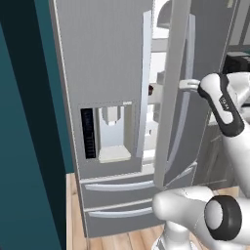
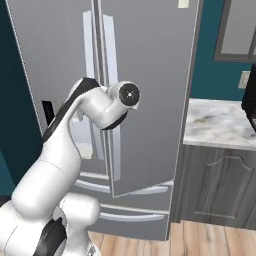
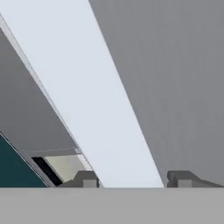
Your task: Take the cupcakes from the fridge and place them on the empty tray on the dining counter.
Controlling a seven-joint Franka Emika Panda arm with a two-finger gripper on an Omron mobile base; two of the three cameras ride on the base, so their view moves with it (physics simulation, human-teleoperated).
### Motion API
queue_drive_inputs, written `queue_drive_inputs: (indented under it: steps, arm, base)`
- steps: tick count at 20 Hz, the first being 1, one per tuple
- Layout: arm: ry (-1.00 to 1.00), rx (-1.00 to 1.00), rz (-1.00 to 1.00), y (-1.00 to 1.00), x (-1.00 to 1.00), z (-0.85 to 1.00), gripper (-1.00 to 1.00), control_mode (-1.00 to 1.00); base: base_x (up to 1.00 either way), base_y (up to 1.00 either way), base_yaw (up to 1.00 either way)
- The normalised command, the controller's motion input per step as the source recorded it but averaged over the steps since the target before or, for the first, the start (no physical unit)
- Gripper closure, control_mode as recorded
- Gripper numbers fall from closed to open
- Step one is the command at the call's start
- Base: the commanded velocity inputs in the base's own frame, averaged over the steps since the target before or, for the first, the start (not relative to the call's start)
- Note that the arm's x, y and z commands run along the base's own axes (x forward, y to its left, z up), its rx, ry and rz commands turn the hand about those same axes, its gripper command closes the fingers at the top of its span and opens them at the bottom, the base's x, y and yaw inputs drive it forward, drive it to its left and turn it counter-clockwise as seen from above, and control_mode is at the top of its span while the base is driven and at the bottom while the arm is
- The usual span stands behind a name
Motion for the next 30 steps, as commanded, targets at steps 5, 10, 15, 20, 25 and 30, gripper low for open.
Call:
queue_drive_inputs:
  steps: [5, 10, 15, 20, 25, 30]
  arm:
    - [0.02, 0.0, 0.0, -0.12, -0.77, 0.01, -1.0, -1.0]
    - [0.06, -0.03, 0.0, 0.3, -0.72, 0.26, -1.0, -1.0]
    - [-0.03, -0.09, -0.04, 0.39, -1.0, 0.61, -1.0, -1.0]
    - [-0.13, -0.21, -0.2, 0.2, -0.98, 0.48, -1.0, -1.0]
    - [-0.03, -0.23, -0.26, 0.0, -0.61, 0.31, -1.0, -1.0]
    - [-0.06, -0.2, -0.28, 0.01, -0.73, 0.18, -1.0, -1.0]
  base:
    - [0.0, 0.0, 0.0]
    - [0.0, 0.0, 0.0]
    - [0.0, 0.0, 0.0]
    - [0.0, 0.0, 0.0]
    - [0.0, 0.0, 0.0]
    - [0.0, 0.0, 0.0]
